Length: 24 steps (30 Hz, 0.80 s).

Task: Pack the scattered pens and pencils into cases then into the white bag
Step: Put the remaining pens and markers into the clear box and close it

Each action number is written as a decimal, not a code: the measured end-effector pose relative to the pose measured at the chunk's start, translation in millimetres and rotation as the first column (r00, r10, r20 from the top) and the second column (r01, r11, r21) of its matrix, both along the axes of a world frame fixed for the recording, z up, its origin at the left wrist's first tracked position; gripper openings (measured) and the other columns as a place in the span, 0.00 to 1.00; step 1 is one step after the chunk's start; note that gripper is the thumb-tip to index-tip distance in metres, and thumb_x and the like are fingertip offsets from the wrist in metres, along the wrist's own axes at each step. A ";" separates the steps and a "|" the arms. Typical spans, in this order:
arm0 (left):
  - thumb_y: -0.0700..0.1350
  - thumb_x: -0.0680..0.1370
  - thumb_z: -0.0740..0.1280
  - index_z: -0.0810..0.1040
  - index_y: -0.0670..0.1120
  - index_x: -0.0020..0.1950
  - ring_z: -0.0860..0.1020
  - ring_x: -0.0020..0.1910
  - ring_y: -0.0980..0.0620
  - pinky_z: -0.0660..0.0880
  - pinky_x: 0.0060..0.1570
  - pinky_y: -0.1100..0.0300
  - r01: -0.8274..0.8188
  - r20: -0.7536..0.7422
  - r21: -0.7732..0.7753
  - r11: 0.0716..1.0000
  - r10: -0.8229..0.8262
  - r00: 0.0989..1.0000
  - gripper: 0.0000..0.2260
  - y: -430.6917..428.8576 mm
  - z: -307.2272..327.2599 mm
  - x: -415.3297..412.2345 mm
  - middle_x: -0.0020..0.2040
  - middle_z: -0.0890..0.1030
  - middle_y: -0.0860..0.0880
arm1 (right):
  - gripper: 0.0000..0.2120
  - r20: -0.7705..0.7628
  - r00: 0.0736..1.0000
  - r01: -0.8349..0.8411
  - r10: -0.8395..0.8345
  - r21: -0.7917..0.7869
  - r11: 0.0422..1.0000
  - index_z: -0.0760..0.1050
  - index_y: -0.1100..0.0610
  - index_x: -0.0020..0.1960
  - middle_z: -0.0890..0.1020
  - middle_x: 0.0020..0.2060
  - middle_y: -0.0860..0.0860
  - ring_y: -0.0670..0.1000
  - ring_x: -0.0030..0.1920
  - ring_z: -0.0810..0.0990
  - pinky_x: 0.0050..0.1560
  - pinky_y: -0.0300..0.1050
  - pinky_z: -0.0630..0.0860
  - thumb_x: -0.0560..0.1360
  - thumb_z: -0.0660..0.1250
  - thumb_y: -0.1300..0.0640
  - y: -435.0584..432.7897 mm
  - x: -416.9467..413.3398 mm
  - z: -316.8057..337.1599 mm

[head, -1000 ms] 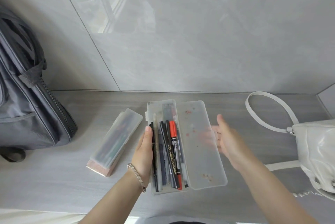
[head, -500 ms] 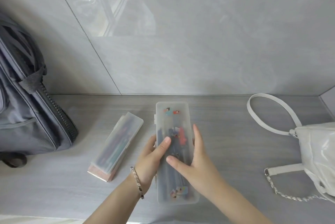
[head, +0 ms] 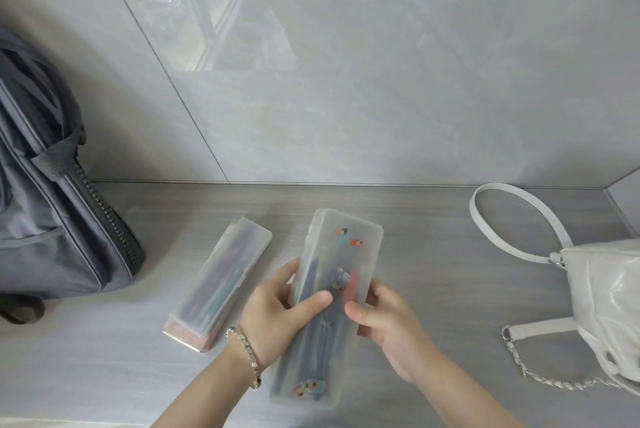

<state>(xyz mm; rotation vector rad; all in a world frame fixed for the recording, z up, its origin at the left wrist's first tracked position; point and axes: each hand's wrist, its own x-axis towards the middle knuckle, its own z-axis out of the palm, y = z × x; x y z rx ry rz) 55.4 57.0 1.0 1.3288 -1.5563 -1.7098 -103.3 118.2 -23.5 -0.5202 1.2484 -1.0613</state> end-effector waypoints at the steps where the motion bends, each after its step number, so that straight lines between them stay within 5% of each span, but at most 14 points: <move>1: 0.59 0.57 0.73 0.79 0.57 0.51 0.84 0.40 0.51 0.80 0.44 0.59 -0.014 0.029 -0.050 0.999 0.015 0.999 0.23 -0.3 4.2 -0.4 0.41 0.86 0.51 | 0.18 0.045 0.999 0.029 -0.028 -0.030 0.999 0.79 0.53 0.50 0.85 0.46 0.49 0.49 0.46 0.83 0.45 0.45 0.78 0.60 0.72 0.57 0.7 -0.3 -0.7; 5: 0.57 0.53 0.75 0.83 0.50 0.42 0.84 0.40 0.54 0.78 0.43 0.60 -0.112 -0.029 -0.057 0.992 0.110 0.993 0.20 -3.3 11.5 -5.3 0.40 0.86 0.52 | 0.36 0.196 0.977 0.111 -0.084 -0.133 0.985 0.78 0.54 0.50 0.85 0.43 0.51 0.49 0.44 0.83 0.39 0.41 0.79 0.45 0.82 0.45 -0.3 -5.2 0.3; 8: 0.56 0.53 0.75 0.85 0.55 0.39 0.83 0.43 0.52 0.79 0.48 0.55 -0.138 -0.063 -0.061 0.989 0.134 0.989 0.17 -1.5 18.2 -10.6 0.41 0.86 0.50 | 0.38 0.189 0.978 0.118 -0.085 -0.173 0.978 0.76 0.54 0.54 0.84 0.45 0.51 0.50 0.47 0.83 0.45 0.45 0.79 0.46 0.82 0.47 -1.6 -7.9 3.0; 10: 0.61 0.52 0.73 0.82 0.62 0.36 0.80 0.39 0.58 0.76 0.44 0.68 -0.145 0.050 -0.225 0.964 0.160 0.986 0.14 1.3 23.7 -11.6 0.38 0.84 0.52 | 0.37 -0.003 0.990 0.137 -0.141 -0.223 0.965 0.71 0.51 0.59 0.80 0.53 0.51 0.48 0.54 0.80 0.56 0.49 0.75 0.52 0.79 0.50 -2.3 -7.6 10.3; 11: 0.63 0.52 0.71 0.79 0.65 0.35 0.78 0.39 0.59 0.72 0.41 0.73 -0.115 0.127 -0.330 0.937 0.164 0.978 0.13 2.0 27.4 -12.6 0.37 0.81 0.53 | 0.38 -0.220 0.956 0.127 -0.196 -0.294 0.947 0.66 0.48 0.63 0.76 0.59 0.50 0.46 0.59 0.76 0.63 0.47 0.71 0.55 0.75 0.50 -2.7 -9.5 15.9; 12: 0.63 0.52 0.70 0.77 0.66 0.37 0.76 0.40 0.60 0.70 0.39 0.76 -0.075 0.183 -0.406 0.911 0.161 0.970 0.15 1.8 30.3 -13.4 0.36 0.79 0.53 | 0.41 -0.457 0.851 0.075 -0.259 -0.383 0.921 0.60 0.44 0.67 0.69 0.65 0.50 0.45 0.66 0.70 0.68 0.41 0.66 0.57 0.74 0.49 -3.7 -12.8 23.1; 14: 0.62 0.52 0.72 0.80 0.61 0.45 0.76 0.41 0.66 0.68 0.39 0.79 0.007 0.238 -0.488 0.873 0.126 0.963 0.22 -0.9 28.9 -12.6 0.36 0.77 0.56 | 0.46 -0.811 0.464 -0.221 -0.355 -0.494 0.841 0.52 0.43 0.70 0.58 0.70 0.49 0.47 0.73 0.56 0.72 0.37 0.55 0.59 0.74 0.47 -8.0 -22.1 38.3; 16: 0.57 0.54 0.74 0.83 0.48 0.51 0.76 0.37 0.66 0.67 0.40 0.81 0.139 0.326 -0.544 0.828 0.055 0.944 0.28 -4.0 20.2 -11.6 0.36 0.74 0.60 | 0.46 -0.917 0.170 -0.518 -0.360 -0.394 0.759 0.55 0.49 0.71 0.57 0.72 0.53 0.49 0.75 0.49 0.73 0.44 0.51 0.60 0.73 0.43 -13.4 -26.1 51.0; 19: 0.58 0.57 0.73 0.83 0.44 0.49 0.74 0.36 0.57 0.69 0.40 0.75 0.337 0.422 -0.579 0.742 -0.080 0.903 0.27 -6.5 -0.7 -11.1 0.35 0.73 0.58 | 0.38 -0.970 -0.083 -0.744 -0.230 -0.093 0.662 0.72 0.53 0.63 0.78 0.60 0.49 0.49 0.66 0.72 0.70 0.46 0.60 0.58 0.73 0.37 -24.8 -26.9 46.6; 20: 0.59 0.57 0.72 0.83 0.44 0.48 0.74 0.38 0.56 0.69 0.38 0.74 0.378 0.437 -0.580 0.721 -0.116 0.892 0.26 -5.7 -9.9 -10.8 0.35 0.74 0.56 | 0.35 -0.989 -0.114 -0.750 -0.095 0.023 0.661 0.74 0.52 0.62 0.81 0.57 0.46 0.49 0.61 0.76 0.67 0.44 0.65 0.60 0.72 0.36 -27.2 -26.4 40.7; 22: 0.61 0.57 0.69 0.83 0.45 0.51 0.75 0.39 0.55 0.75 0.41 0.65 0.439 0.475 -0.507 0.742 -0.184 0.860 0.28 -4.4 -27.6 -8.9 0.38 0.77 0.52 | 0.32 -0.972 -0.032 -0.746 0.231 0.178 0.642 0.70 0.50 0.66 0.78 0.57 0.46 0.51 0.58 0.76 0.59 0.43 0.69 0.67 0.69 0.38 -26.5 -24.0 23.4; 24: 0.63 0.58 0.64 0.81 0.47 0.55 0.79 0.43 0.51 0.77 0.45 0.57 0.478 0.533 -0.406 0.779 -0.223 0.816 0.31 -1.0 -38.9 -6.7 0.43 0.80 0.49 | 0.31 -0.946 0.011 -0.758 0.323 0.203 0.620 0.68 0.52 0.68 0.76 0.59 0.48 0.52 0.59 0.74 0.57 0.43 0.67 0.70 0.68 0.40 -22.2 -22.8 2.0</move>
